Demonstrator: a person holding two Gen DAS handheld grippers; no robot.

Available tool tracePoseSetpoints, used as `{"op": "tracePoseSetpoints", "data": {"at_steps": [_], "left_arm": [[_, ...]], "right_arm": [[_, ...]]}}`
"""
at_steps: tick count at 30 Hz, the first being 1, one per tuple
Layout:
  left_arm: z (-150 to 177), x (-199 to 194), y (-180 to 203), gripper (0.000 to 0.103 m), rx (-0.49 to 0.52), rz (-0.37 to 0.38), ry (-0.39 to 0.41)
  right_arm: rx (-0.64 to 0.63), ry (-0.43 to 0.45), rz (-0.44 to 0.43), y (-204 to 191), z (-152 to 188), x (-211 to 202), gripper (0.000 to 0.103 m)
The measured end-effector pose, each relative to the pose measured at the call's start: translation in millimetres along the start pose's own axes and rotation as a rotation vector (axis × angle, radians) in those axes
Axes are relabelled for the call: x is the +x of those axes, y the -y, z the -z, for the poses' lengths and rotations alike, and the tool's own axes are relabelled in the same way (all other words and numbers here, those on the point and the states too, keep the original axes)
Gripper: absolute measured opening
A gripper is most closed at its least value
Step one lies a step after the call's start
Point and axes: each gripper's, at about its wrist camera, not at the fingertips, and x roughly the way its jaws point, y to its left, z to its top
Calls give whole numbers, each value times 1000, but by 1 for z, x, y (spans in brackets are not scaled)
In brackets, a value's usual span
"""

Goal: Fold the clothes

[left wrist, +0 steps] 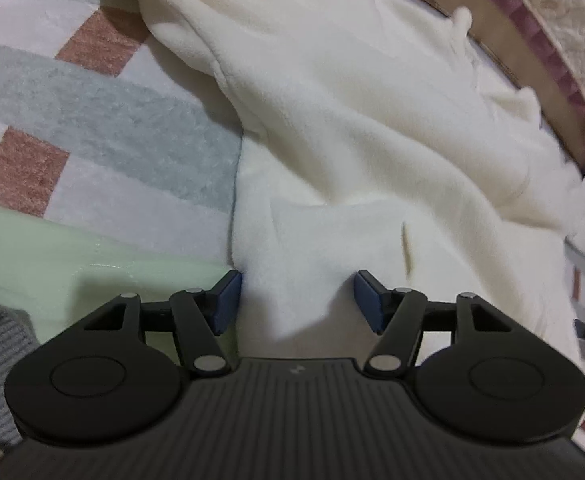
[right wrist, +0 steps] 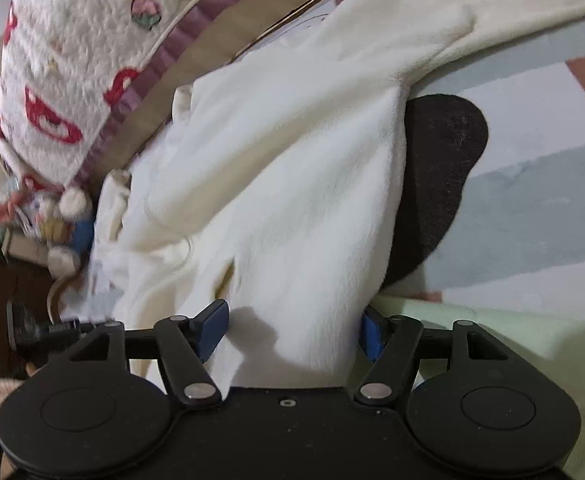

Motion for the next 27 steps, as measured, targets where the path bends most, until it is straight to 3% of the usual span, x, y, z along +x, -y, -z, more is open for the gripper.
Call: {"op": "tracePoseSetpoints", "data": {"at_steps": [1, 3, 6, 7, 8, 9, 11, 14, 17, 22, 25, 27], "left_arm": [[0, 2, -2, 69, -15, 4, 1], [1, 7, -2, 69, -20, 5, 7], [8, 1, 18, 43, 102, -42, 67], [10, -7, 23, 11, 125, -42, 94], [11, -16, 27, 7, 144, -37, 120], [12, -25, 31, 5, 163, -33, 147], [8, -61, 22, 6, 75, 30, 199], [11, -121, 15, 5, 50, 46, 279], [21, -121, 9, 6, 77, -20, 217], [37, -115, 0, 6, 126, -137, 100], [36, -114, 4, 8, 180, -162, 51], [31, -122, 6, 15, 208, -168, 72]], "right_arm": [[-15, 4, -28, -1, 0, 2, 41], [-62, 18, -75, -5, 1, 2, 15], [-176, 56, -115, -22, 1, -9, 15], [-208, 70, -123, -27, 0, -14, 15], [-224, 85, -129, -31, -3, -21, 15], [-234, 100, -134, -36, -7, -29, 14], [-252, 130, -141, -49, -14, -54, 14], [-333, 173, -127, -76, -13, -104, 13], [-306, 109, -87, -73, -2, -123, 12], [-248, -88, 134, -40, 30, -81, 12], [-290, -175, 156, -42, 41, -68, 16], [-308, -199, 186, -48, 35, -75, 21]]}}
